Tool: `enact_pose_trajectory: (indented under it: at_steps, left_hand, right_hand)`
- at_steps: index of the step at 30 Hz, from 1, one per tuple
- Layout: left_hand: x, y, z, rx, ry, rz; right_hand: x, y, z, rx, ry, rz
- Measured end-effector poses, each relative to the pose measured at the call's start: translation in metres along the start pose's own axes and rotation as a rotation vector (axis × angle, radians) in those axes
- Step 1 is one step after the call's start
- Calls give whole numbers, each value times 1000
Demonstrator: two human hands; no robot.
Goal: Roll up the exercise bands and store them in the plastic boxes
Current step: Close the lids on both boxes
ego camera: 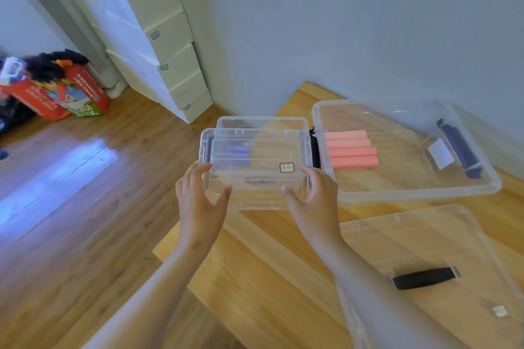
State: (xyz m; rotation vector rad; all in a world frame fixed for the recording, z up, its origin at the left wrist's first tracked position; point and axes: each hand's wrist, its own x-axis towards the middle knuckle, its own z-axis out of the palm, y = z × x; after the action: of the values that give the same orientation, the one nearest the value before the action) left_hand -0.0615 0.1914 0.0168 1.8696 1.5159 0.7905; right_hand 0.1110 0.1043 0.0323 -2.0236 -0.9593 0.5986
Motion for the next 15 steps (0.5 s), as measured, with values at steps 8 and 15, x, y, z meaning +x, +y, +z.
enact_pose_trajectory:
  at_steps: [8,15]
  left_hand:
    - [69,1,27,-4,-63,-43]
    - [79,-14,35,-80,-66,-125]
  right_hand:
    - [71,-2,17,-180,-21,23]
    - [85,19,13,-251,55,-7]
